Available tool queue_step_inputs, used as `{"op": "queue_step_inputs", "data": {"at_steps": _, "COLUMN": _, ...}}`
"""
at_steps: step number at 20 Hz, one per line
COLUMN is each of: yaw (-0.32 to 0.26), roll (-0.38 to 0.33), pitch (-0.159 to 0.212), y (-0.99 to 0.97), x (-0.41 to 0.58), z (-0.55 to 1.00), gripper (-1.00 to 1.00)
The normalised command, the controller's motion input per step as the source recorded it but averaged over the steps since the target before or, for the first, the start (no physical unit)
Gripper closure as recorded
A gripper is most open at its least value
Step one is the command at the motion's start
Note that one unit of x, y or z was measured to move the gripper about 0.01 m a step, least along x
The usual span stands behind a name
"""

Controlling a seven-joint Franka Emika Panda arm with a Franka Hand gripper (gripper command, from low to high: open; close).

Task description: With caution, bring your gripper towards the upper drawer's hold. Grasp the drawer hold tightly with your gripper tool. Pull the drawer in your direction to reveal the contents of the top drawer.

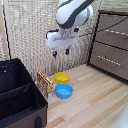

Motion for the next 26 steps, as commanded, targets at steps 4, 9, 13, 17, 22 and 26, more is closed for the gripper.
{"op": "queue_step_inputs", "data": {"at_steps": 4, "yaw": 0.007, "roll": -0.277, "pitch": 0.025, "y": 0.08, "x": 0.060, "z": 0.14, "gripper": -1.00}}
{"op": "queue_step_inputs", "data": {"at_steps": 9, "yaw": 0.013, "roll": -0.365, "pitch": 0.035, "y": 0.08, "x": 0.105, "z": 0.22, "gripper": -1.00}}
{"op": "queue_step_inputs", "data": {"at_steps": 13, "yaw": 0.017, "roll": -0.354, "pitch": 0.032, "y": 0.07, "x": 0.112, "z": 0.25, "gripper": -1.00}}
{"op": "queue_step_inputs", "data": {"at_steps": 17, "yaw": 0.060, "roll": -0.325, "pitch": 0.028, "y": 0.00, "x": 0.132, "z": 0.29, "gripper": -1.00}}
{"op": "queue_step_inputs", "data": {"at_steps": 22, "yaw": 0.165, "roll": -0.253, "pitch": 0.088, "y": 0.00, "x": 0.045, "z": 0.25, "gripper": -1.00}}
{"op": "queue_step_inputs", "data": {"at_steps": 26, "yaw": 0.219, "roll": -0.252, "pitch": 0.087, "y": 0.00, "x": 0.000, "z": 0.11, "gripper": -1.00}}
